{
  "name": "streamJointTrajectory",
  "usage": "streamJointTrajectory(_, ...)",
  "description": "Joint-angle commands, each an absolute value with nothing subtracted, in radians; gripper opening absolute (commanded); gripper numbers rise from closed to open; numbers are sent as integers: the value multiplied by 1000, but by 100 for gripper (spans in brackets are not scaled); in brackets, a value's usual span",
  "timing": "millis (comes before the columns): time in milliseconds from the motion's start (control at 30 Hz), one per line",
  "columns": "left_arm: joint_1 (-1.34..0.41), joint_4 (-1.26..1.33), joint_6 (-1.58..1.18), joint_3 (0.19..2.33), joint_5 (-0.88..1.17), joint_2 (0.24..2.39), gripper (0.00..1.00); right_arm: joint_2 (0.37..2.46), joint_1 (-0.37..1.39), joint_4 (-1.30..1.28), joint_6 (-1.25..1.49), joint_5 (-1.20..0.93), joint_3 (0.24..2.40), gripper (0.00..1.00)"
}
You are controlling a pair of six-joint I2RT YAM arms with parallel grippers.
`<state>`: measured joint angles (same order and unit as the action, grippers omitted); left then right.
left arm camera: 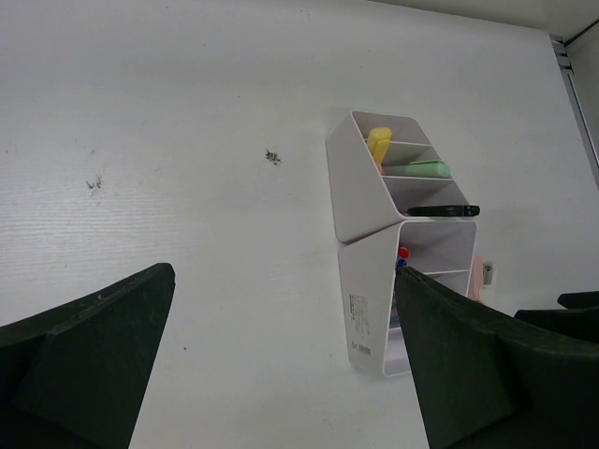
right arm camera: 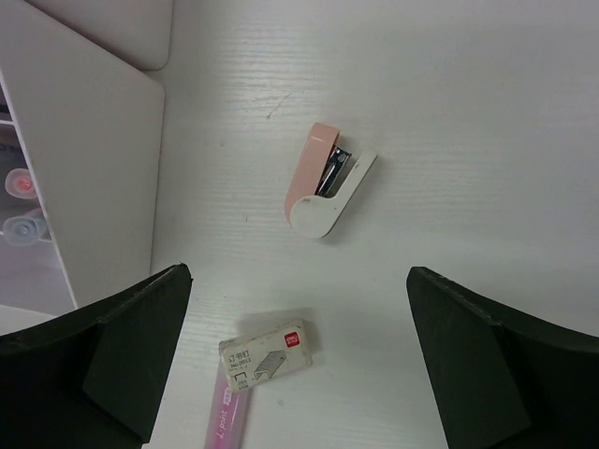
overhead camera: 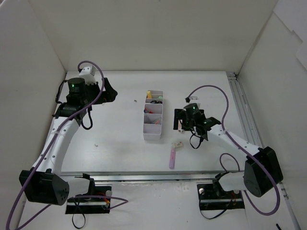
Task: Sort the stationery into containers
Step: Pick up the pen from the corner of the board.
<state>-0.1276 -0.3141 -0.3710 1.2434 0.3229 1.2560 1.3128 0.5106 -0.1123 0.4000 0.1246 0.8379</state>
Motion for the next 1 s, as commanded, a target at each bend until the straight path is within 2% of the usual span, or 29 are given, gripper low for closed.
streamJointTrajectory(0, -137, -299, -402, 1240, 295, 1200, 100, 1330, 531, -8, 468, 160, 833, 98)
streamJointTrajectory(200, -156, -345, -393, 1213, 264, 1149, 100, 1387, 598, 43, 342, 66, 845, 96)
streamJointTrajectory(367, -166, -359, -403, 1166, 239, 1105, 99, 1390, 607, 5, 428, 152, 813, 98)
streamJointTrajectory(633, -166, -396, -425, 1134, 230, 1060, 99, 1367, 649, -118, 474, 136, 801, 98)
streamJointTrajectory(767, -166, -416, -437, 1112, 245, 1043, 100, 1290, 754, -218, 495, 117, 787, 98)
streamJointTrajectory(967, -166, -439, -448, 1057, 239, 970, 99, 1262, 954, -351, 724, 162, 736, 98)
